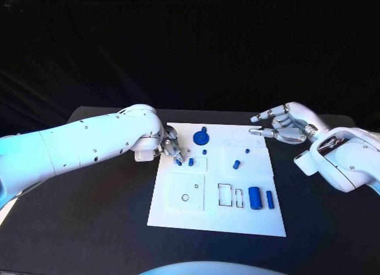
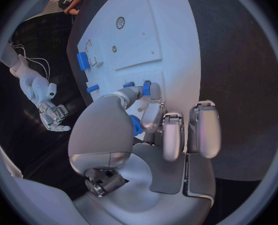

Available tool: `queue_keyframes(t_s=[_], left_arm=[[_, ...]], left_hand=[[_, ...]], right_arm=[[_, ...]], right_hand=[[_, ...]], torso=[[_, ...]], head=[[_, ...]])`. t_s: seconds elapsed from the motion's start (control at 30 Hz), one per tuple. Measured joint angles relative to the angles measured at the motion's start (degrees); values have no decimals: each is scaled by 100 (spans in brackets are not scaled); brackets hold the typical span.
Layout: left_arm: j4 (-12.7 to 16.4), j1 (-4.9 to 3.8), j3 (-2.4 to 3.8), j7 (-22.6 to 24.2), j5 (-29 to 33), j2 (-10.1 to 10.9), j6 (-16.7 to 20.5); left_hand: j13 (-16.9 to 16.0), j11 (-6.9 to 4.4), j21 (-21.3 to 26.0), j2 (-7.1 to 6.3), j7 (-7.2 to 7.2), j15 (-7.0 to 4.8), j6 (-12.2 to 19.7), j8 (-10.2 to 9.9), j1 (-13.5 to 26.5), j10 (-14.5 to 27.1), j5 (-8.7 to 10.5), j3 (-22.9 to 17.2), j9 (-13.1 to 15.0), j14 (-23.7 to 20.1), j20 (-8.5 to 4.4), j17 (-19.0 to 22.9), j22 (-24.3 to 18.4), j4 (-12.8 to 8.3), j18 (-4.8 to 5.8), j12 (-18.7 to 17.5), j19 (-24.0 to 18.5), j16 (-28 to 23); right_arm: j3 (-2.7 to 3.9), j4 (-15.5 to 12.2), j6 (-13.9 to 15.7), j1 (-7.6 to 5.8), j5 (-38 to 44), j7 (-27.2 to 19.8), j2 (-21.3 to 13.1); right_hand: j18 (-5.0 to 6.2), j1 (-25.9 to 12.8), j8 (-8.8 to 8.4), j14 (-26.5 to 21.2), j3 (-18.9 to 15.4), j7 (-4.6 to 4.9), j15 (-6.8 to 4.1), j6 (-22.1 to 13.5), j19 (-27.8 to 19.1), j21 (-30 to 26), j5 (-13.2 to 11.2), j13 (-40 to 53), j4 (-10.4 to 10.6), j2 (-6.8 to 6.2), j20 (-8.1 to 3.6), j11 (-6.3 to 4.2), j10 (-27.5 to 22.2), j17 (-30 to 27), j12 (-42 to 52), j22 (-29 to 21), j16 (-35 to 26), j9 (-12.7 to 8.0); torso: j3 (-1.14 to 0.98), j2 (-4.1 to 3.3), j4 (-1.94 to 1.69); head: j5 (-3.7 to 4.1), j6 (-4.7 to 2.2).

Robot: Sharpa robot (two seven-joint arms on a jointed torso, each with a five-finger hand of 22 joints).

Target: Assemble the parts on the task board

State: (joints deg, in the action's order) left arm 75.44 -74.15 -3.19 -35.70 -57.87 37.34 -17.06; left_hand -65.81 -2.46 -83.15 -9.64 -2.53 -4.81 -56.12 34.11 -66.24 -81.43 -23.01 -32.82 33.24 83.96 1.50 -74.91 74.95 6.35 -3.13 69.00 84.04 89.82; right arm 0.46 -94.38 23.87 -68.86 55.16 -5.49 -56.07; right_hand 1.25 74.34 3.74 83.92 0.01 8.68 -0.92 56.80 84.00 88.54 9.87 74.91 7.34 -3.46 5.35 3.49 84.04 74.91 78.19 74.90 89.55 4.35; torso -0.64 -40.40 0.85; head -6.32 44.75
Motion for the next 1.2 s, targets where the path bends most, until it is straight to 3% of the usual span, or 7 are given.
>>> queue_keyframes(t_s=[0.1, 0.23, 0.57, 0.7, 1.13, 1.2], left_arm=[[-8, 1, 0, -6, -13, -9, -2], [-14, 2, -1, -12, -32, -17, -2], [-30, 4, -2, -19, -72, -34, -7], [-53, 12, -10, -28, -103, -46, -8], [-70, 18, -14, -48, -162, -58, -8], [-75, 19, -14, -51, -162, -59, -6]], left_hand=[[-13, -14, 0, 41, 28, 0, -31, 0, 70, -31, 0, 2, -13, 0, 0, 0, 0, -29, -1, 0, 0, 0], [-16, -22, -28, -5, 51, -22, -70, 0, 120, -40, 0, -38, -17, 22, 0, 0, 0, -68, 0, 0, 0, 0], [-48, -43, -51, 105, 71, -42, -113, 4, 331, -61, 0, -12, -42, 2, -33, 0, -1, -122, 0, 45, -7, 0], [-57, -63, -51, 79, 233, -42, -297, -22, 484, -79, 1, 197, -69, 2, -40, 0, -1, -11, 0, 73, 0, 0], [-98, -92, -110, 80, 264, -83, -369, -20, 619, -108, 0, 542, -78, 1, -40, -4, -2, 116, 0, 111, 0, 0], [-98, -92, -110, 103, 262, -83, -372, -20, 642, -108, 0, 586, -85, 1, -40, -4, -2, 128, 66, 111, 0, 0]], right_arm=[[0, 0, 0, 0, 0, 0, 0], [0, 0, 0, 0, 0, 0, 0], [0, 2, 0, 0, -1, 0, -1], [0, 2, 0, 0, -1, 0, -4], [0, 0, -1, 0, -1, 0, -8], [0, 0, -1, 0, -1, 0, -9]], right_hand=[[0, 0, 0, 0, 0, 0, 0, 0, 0, 0, 0, 0, 0, 0, 0, 0, 0, 0, 0, 1, 0, 0], [0, 0, 0, 0, 0, 0, 0, 0, 0, 0, 0, 0, 0, 0, 0, 0, 0, 0, 0, 5, 0, 0], [0, 31, 0, 0, -40, 0, 0, 0, 0, 0, 33, 1, 8, 31, 0, 0, 0, -1, 0, 4, 0, 5], [0, 31, 0, 0, -40, 0, 0, 0, 0, 0, 33, 1, 8, 31, 0, 0, 0, 0, 0, 4, 0, 5], [0, 31, 0, 0, -40, 0, 0, 0, 0, -22, 33, 1, 8, 31, 0, 0, 0, 3, -21, 3, 0, 4], [0, 31, 0, 0, -40, 0, 0, 0, 0, -22, 33, 1, 8, 31, 0, 0, 0, 3, -21, 3, 0, 4]], torso=[[1, 2, -2], [1, 3, -3], [2, 3, -2], [2, 2, -2], [2, 3, -1], [2, 3, -1]], head=[[1, 1], [0, 2], [-7, 7], [-4, 12], [0, 12], [1, 10]])
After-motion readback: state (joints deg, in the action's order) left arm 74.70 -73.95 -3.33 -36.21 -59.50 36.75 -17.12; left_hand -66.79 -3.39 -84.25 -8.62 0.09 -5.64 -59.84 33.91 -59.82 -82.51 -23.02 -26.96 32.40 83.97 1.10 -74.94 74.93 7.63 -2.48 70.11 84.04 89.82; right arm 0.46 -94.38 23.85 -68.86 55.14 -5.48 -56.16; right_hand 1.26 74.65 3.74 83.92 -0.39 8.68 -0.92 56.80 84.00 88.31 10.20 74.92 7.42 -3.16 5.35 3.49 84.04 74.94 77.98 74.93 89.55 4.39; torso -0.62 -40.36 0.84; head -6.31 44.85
